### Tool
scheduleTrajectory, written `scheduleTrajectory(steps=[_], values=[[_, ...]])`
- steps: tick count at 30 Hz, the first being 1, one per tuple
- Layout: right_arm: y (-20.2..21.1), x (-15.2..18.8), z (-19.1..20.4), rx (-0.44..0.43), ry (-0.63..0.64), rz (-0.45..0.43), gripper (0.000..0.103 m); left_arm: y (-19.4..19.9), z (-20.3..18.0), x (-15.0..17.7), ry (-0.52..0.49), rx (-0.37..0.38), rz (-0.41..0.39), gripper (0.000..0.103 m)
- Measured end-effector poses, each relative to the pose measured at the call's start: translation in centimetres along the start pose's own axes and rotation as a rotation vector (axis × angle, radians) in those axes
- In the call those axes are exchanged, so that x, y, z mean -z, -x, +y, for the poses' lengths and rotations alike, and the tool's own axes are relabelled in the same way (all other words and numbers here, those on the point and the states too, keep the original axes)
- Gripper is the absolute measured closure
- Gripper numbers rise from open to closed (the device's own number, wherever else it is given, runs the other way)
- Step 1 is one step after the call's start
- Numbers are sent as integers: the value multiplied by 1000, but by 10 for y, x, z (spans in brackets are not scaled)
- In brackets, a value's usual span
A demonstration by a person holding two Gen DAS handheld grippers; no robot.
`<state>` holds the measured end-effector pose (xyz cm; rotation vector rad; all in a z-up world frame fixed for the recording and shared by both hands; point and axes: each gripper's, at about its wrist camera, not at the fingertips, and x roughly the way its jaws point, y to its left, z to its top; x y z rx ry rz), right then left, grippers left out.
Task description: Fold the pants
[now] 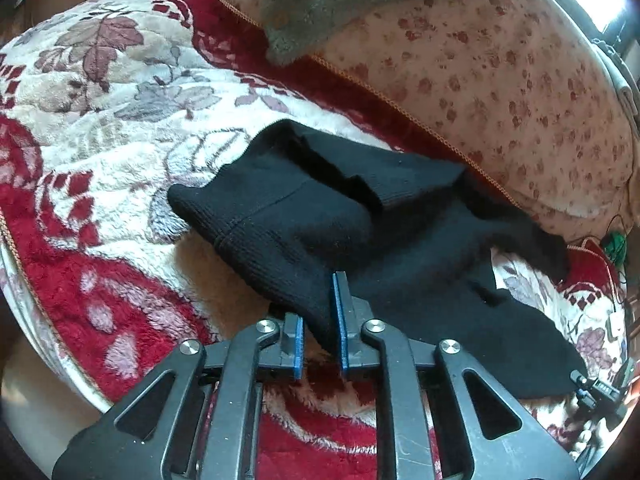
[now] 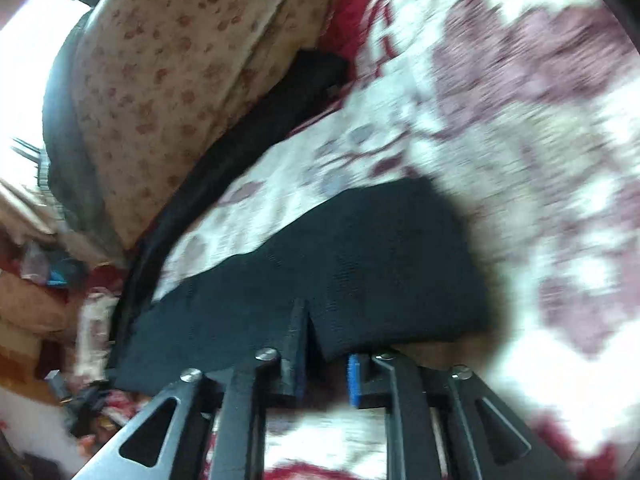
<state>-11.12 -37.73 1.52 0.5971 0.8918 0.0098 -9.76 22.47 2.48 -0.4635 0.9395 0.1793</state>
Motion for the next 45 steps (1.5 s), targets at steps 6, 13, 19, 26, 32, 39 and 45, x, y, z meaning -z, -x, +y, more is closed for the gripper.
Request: scheduleTrajectory(steps=[6,13,19,26,32,39,45], values=[[19,-6,-22,126,-62,-47,87,19,17,2,41,-81,3,81],[67,-32,0,249,29,-228,86,70,9,-11,-3,-34,-97,52],[44,-54,42,-12,65,-167,86,43,-34,-24,-44,89,-45,36],[-10,-81,100,-140,194,-87,83,-18,-105,-29,-157,109,52,36],[-54,-132,138,-54,437,-22,61,-60,-134,-48,-197,89,98,36],[-108,-159,182,64,807,33,61,-83,-153,-65,-317,49,98,36],[-156,-178,221,66,1051,112,61,-104,-156,-72,-425,28,150,36]])
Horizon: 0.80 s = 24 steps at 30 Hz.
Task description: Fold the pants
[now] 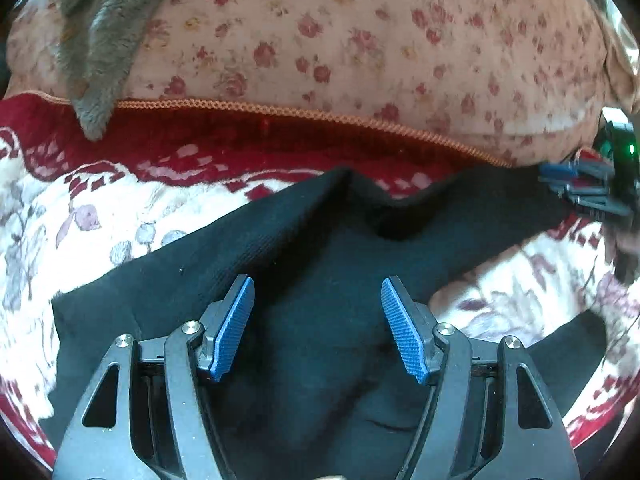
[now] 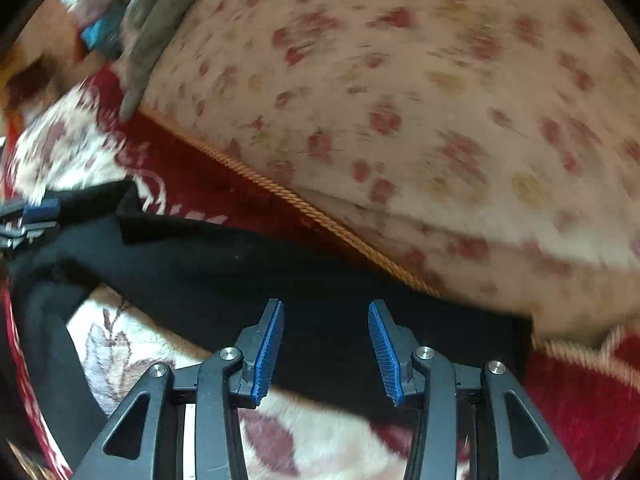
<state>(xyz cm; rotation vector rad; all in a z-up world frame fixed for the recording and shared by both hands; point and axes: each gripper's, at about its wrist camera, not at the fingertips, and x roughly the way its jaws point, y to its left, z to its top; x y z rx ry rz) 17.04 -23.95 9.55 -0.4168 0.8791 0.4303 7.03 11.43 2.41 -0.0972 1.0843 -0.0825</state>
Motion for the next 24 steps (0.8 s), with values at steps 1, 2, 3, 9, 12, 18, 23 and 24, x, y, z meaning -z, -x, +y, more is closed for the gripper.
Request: scheduleTrajectory(steps=[1,2,3,9,12,18,23,24], values=[[-8,-6,3,3,39,16,61,-4,3,-1,-6,-10,7,36],[-15,-10,6,16,81,33,61,-7,6,-3,-11,-22,10,36],[-20,-12,7,24,102,44,61,-10,11,-6,-17,-37,12,36],[-38,-22,-2,10,135,70,61,-18,36,-27,-5,-63,3,36],[-41,-22,-2,-7,184,82,60,-14,37,-37,-43,-30,-14,36],[-61,-28,-1,-28,275,155,57,-7,26,-53,-197,95,-20,36],[-84,-31,-5,-58,318,249,57,-25,23,-69,-344,147,77,36],[-89,-33,-10,-71,308,271,57,-27,23,-72,-374,149,97,36]])
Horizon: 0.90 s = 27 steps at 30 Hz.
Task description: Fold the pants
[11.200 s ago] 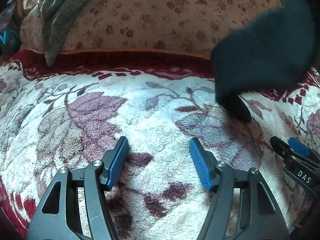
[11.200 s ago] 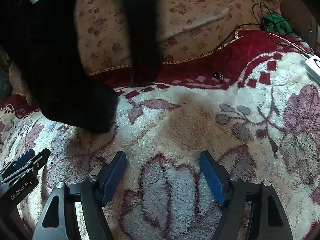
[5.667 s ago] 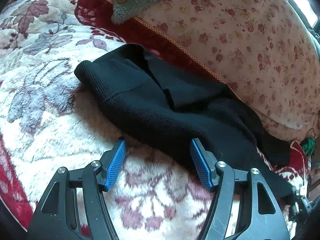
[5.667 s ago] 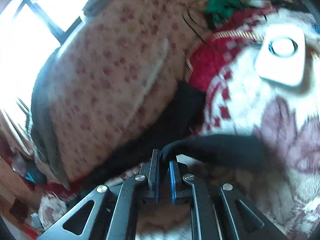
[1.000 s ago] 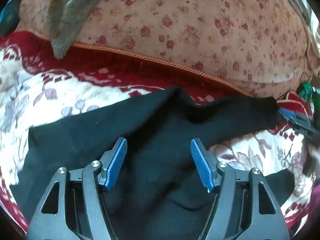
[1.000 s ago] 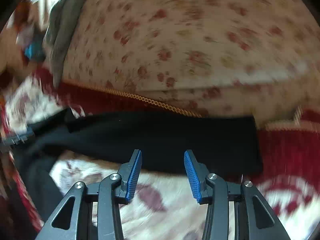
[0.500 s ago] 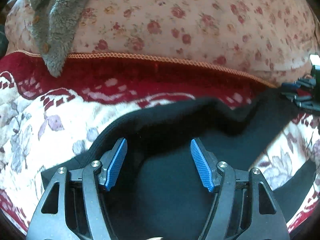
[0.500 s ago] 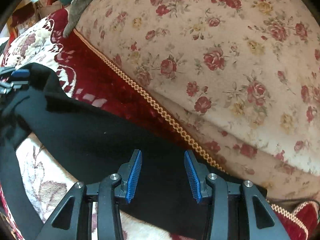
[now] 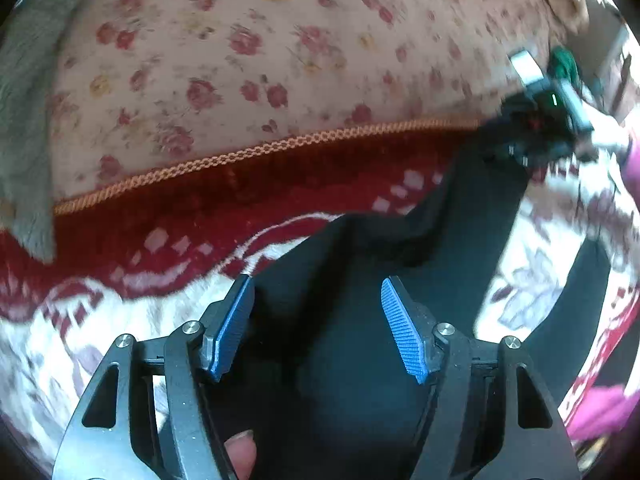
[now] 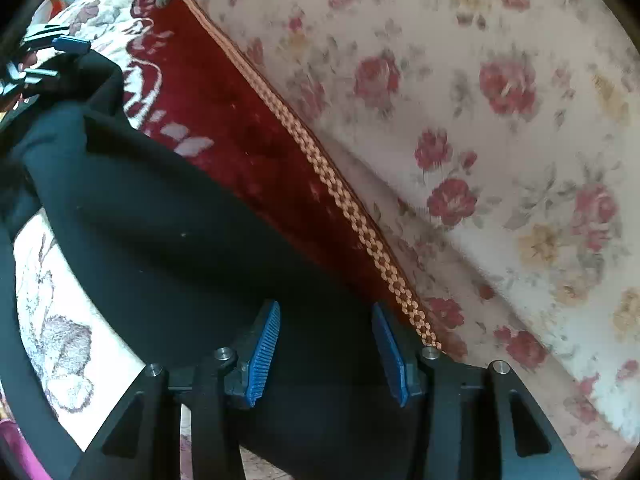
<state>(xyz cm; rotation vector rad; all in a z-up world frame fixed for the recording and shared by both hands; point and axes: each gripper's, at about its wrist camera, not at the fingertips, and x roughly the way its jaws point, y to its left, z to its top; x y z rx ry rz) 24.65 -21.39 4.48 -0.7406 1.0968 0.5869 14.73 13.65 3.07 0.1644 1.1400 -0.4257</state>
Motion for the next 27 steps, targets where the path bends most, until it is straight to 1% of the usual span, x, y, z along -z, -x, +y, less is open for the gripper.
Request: scheduleTrajectory(steps=[1,3,4,8,9,11,13,14,17,19,21,22,23,24,25,26,27], values=[[-3,-2,-4,-10,-8,14,57,-1,1,-3,-12,20,16,36],[-4,-3,-12,-12,-15,32,57,0,5,-6,-29,93,44,36],[-4,-4,-15,-8,-14,34,57,-1,6,-7,-42,102,54,36],[-11,-5,-24,-34,-18,48,57,-20,11,-10,-77,33,112,36],[-12,-5,-24,-37,-19,46,57,-24,12,-10,-82,13,118,36],[-14,-6,-23,-32,-16,39,57,-33,17,-13,-97,-2,126,36],[-14,-5,-21,-28,-4,31,57,-38,24,-18,-91,-40,128,36],[-14,-5,-21,-28,-3,27,57,-40,27,-20,-89,-40,132,36],[-13,-3,-19,-26,1,28,57,-40,33,-24,-112,-53,106,36],[-15,-4,-18,-23,9,35,57,-47,33,-24,-148,-41,139,36],[-17,-5,-13,-17,19,40,57,-58,32,-22,-178,-58,182,36],[-17,-6,-11,-13,25,39,57,-63,31,-20,-182,-60,196,36],[-17,-6,-9,-9,29,36,58,-65,31,-20,-181,-56,194,36],[-17,-6,-5,-3,31,30,60,-65,32,-20,-177,-56,183,35],[-18,-4,0,9,35,21,66,-66,33,-19,-174,-72,175,34],[-17,3,10,32,47,10,81,-67,31,-19,-175,-85,165,37],[-18,8,21,55,59,3,89,-67,27,-17,-184,-100,150,40]])
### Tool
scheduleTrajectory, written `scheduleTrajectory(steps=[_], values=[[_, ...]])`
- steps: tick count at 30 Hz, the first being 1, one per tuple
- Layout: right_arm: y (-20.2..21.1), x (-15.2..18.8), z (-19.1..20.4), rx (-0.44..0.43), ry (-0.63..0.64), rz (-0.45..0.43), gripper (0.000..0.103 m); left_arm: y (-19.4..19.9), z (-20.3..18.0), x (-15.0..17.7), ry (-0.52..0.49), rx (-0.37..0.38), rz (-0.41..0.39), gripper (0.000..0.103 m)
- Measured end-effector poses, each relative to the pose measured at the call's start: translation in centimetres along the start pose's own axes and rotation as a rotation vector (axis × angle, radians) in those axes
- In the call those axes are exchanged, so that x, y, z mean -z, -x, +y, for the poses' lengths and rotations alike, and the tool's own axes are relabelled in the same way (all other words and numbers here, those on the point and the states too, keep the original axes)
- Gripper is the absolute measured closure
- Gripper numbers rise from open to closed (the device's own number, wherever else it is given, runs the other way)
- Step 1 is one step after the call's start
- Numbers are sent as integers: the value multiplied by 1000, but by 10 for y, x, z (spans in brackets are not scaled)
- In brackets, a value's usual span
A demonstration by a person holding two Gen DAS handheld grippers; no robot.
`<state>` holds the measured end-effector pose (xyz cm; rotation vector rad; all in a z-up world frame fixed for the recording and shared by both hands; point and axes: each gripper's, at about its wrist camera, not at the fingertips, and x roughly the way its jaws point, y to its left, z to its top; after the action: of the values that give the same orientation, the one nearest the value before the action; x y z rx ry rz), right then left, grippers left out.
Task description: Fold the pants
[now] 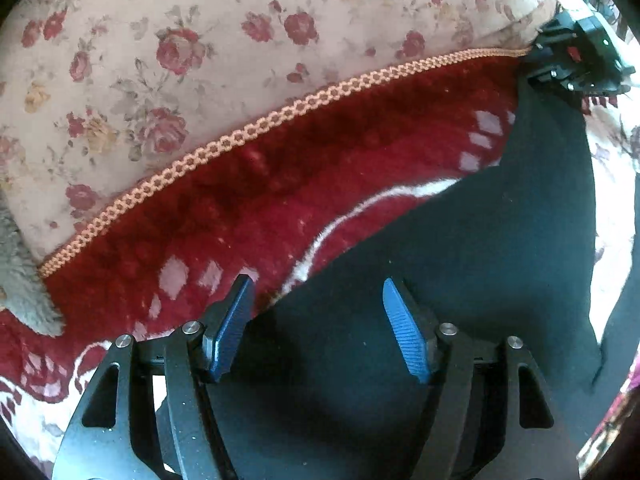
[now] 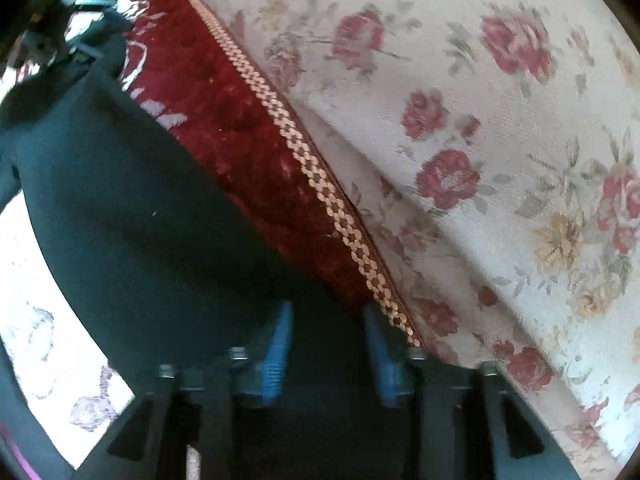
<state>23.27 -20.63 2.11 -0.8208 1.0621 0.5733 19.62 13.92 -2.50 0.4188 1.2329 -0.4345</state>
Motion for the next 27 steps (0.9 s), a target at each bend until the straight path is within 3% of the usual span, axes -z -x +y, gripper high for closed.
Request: scheduleTrajectory(steps=[1,2,4,7,17,19,23,27], values=[[0,1,7,34,15,-1,97,1,-7,1,-20,-11,-8,53],[1,2,15,51,27,1,98,2,-15,3,-44,-18,-20,69],[7,4,33,99,55,-4,99,4,-34,5,-81,-83,-38,87],[22,7,48,130,41,-26,99,3,-50,8,-71,-139,-47,95],[148,45,102,205,-48,-207,99,80,-69,56,2,-167,-242,98],[169,54,100,194,-63,-238,99,103,-80,72,6,-160,-292,98],[206,85,143,171,-87,-292,99,149,-84,111,27,-128,-376,98],[210,117,184,129,-92,-321,99,176,-95,153,65,-83,-434,98]])
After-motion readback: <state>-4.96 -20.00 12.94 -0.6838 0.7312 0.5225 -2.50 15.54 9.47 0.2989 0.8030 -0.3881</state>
